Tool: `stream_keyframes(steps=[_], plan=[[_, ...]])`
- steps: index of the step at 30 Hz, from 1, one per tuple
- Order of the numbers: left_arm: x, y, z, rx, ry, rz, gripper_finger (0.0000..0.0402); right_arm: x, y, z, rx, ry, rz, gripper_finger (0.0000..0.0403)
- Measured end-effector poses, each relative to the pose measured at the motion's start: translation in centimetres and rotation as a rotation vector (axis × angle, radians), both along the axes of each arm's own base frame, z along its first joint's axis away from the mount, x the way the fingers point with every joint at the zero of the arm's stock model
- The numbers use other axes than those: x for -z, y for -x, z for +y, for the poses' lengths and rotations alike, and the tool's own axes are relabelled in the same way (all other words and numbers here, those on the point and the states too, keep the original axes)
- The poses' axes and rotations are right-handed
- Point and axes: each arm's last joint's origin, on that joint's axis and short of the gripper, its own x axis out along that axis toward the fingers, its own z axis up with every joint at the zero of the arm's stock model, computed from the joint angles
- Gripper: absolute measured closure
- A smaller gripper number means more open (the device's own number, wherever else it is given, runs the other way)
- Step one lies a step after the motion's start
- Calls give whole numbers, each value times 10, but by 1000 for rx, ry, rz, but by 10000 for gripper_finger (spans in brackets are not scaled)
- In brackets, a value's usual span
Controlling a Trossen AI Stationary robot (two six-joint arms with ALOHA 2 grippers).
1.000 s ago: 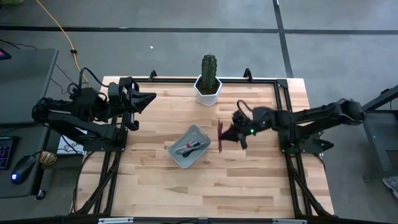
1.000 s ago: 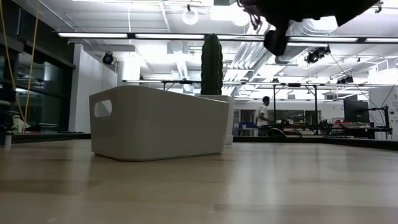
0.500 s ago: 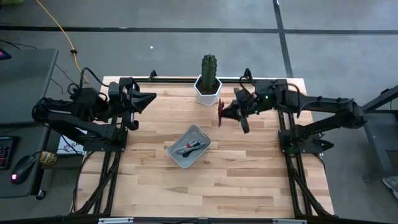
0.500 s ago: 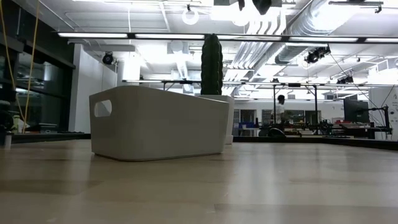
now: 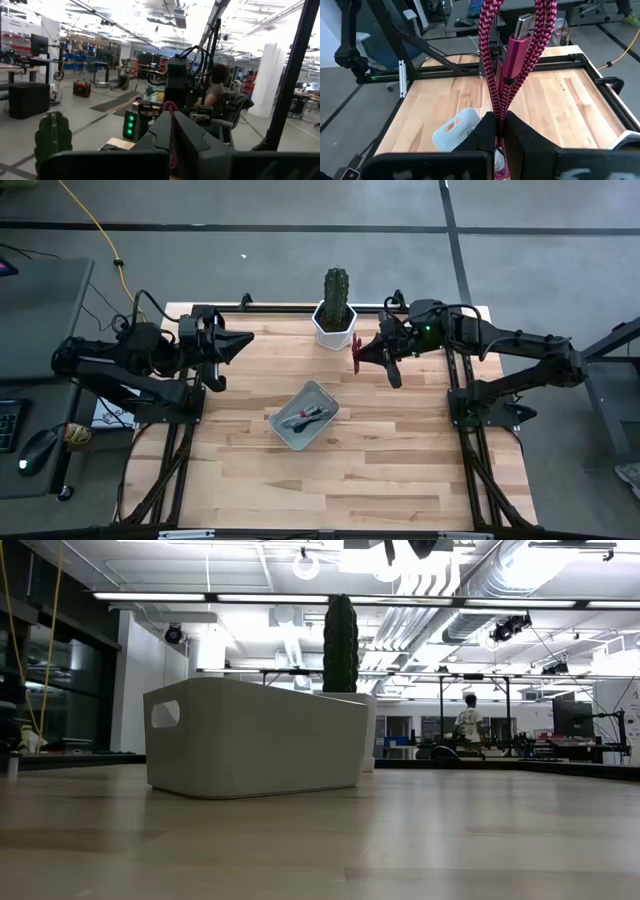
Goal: Pick and place USB-C Cables
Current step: Put the pink and black charger cable into the gray bin
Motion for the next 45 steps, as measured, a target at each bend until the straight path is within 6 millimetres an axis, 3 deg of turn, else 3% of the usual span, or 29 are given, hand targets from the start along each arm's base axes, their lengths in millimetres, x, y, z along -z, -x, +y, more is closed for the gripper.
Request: stream_keyframes(steps=[23,45], plan=[[4,-1,-1,22,-2,45,401,-2,0,0,-4,0,-17,399],[6,-1,-1,23,-3,63,401,-19,-5,-1,-8,20,-197,399]])
